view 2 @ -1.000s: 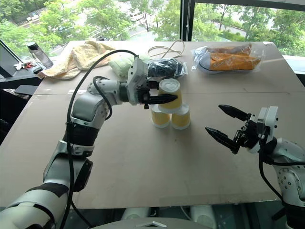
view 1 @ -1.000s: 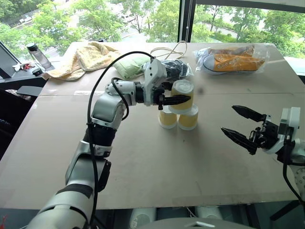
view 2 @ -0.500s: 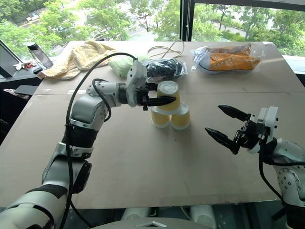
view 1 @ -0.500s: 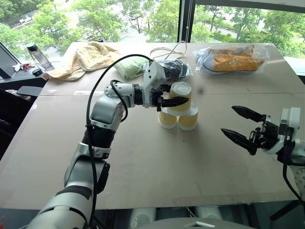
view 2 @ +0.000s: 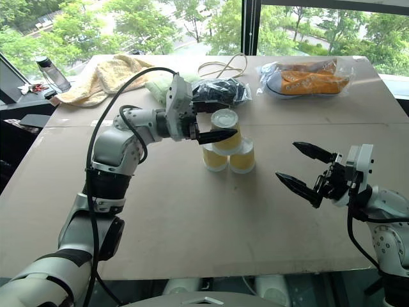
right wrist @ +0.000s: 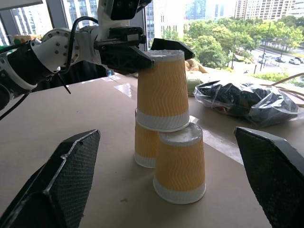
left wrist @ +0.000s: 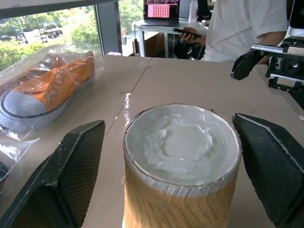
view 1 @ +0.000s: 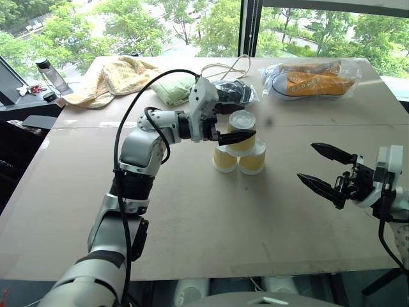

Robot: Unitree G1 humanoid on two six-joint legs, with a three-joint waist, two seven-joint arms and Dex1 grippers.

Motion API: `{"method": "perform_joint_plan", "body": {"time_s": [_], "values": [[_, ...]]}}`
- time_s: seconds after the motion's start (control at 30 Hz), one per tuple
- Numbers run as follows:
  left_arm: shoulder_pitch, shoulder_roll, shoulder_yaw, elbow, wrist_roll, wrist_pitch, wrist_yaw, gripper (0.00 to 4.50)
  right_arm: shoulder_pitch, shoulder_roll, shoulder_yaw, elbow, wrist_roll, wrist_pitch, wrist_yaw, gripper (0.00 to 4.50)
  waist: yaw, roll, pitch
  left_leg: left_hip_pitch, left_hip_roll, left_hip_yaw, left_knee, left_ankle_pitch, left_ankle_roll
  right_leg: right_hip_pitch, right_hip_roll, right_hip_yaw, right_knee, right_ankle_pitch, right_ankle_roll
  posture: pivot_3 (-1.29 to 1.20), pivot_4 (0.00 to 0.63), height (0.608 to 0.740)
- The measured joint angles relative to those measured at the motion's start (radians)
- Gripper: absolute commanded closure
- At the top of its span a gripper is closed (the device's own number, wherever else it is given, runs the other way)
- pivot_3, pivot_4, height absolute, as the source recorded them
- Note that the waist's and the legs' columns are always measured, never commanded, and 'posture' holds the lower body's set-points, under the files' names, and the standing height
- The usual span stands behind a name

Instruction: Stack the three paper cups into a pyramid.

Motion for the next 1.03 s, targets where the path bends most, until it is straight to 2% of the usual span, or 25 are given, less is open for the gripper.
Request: {"method": "perform_joint_plan", "body": {"time_s": [0.2,0.33,0.4,0.47,0.57,0.73,0.87,1.03], "values": [[-0.015,0.019,0.053,-0.067,-0.07,0.046,0.008,0.1,-0.005,0.0,0.0,0.028,-0.006,-0.001,0.014,0.0,0.0,0.0,0.0,0.0,0.0,0.0,0.0,0.0,0.0,0.0,0.0,0.0,0.0,0.0,0.0,0.0,0.15,0.74],[-0.082,0.054,0.146,-0.13,-0.155,0.089,0.026,0.1,-0.032,0.0,0.005,0.064,-0.016,-0.008,0.03,0.0,-0.001,0.0,0.0,0.0,0.0,0.0,0.0,0.0,0.0,0.0,0.0,0.0,0.0,0.0,0.0,0.0,0.15,0.74],[-0.063,0.09,0.19,-0.175,-0.186,0.112,0.045,0.1,-0.039,0.003,0.013,0.088,-0.025,-0.021,0.041,0.0,-0.005,0.0,0.0,0.001,0.0,0.0,0.0,0.0,0.0,0.0,0.0,0.001,0.0,0.0,0.0,0.0,0.15,0.74],[0.014,0.142,0.225,-0.221,-0.195,0.127,0.06,0.1,-0.034,0.006,0.015,0.114,-0.034,-0.033,0.051,0.0,-0.013,0.002,-0.001,0.003,0.001,0.001,-0.001,0.001,-0.001,0.0,0.0,0.002,0.0,0.0,0.0,0.0,0.15,0.74],[0.287,0.242,0.279,-0.334,-0.178,0.146,0.086,0.1,-0.005,0.008,0.021,0.183,-0.075,-0.071,0.071,0.0,-0.03,0.002,-0.001,0.003,0.003,0.002,-0.003,0.002,-0.003,0.0,0.0,0.006,0.0,0.0,0.0,0.0,0.15,0.74],[0.621,0.275,0.352,-0.481,-0.181,0.171,0.135,0.1,-0.021,0.014,0.035,0.294,-0.137,-0.143,0.095,0.0,-0.019,0.001,0.0,0.004,0.002,0.002,0.0,-0.001,0.001,0.003,-0.002,0.007,0.0,0.0,0.0,0.0,0.15,0.74],[0.845,0.218,0.377,-0.534,-0.106,0.112,0.231,0.1,-0.018,0.015,0.049,0.44,-0.205,-0.215,0.125,0.0,-0.011,0.001,0.0,0.013,0.001,0.003,-0.002,-0.002,0.002,0.012,-0.004,0.008,-0.002,0.0,0.0,0.0,0.15,0.74],[0.945,0.152,0.327,-0.536,0.0,-0.012,0.314,0.1,-0.03,0.026,0.065,0.566,-0.271,-0.311,0.127,0.0,-0.007,0.002,0.0,0.015,0.001,0.004,-0.002,-0.002,0.002,0.012,-0.004,0.011,-0.001,0.0,-0.001,0.0,0.15,0.74]]}}
